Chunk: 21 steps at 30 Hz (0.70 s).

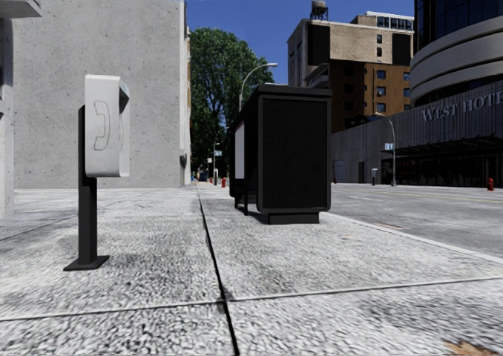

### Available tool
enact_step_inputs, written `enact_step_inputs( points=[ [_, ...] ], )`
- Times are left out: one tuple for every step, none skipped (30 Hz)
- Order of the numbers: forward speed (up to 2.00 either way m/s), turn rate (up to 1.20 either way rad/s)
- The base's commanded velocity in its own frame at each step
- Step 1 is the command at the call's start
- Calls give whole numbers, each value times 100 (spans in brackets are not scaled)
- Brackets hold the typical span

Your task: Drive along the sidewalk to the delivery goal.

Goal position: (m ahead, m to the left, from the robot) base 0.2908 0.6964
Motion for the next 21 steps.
enact_step_inputs(
  points=[
    [134,39],
    [104,0],
    [104,0],
    [0,0],
    [0,0],
    [0,0],
    [0,0],
    [0,0],
    [0,0],
    [0,0],
    [0,0],
    [0,0],
    [0,0],
    [0,0],
    [0,0],
    [0,0],
    [0,0],
    [0,0],
    [0,0],
    [0,0],
    [0,0]
  ],
)
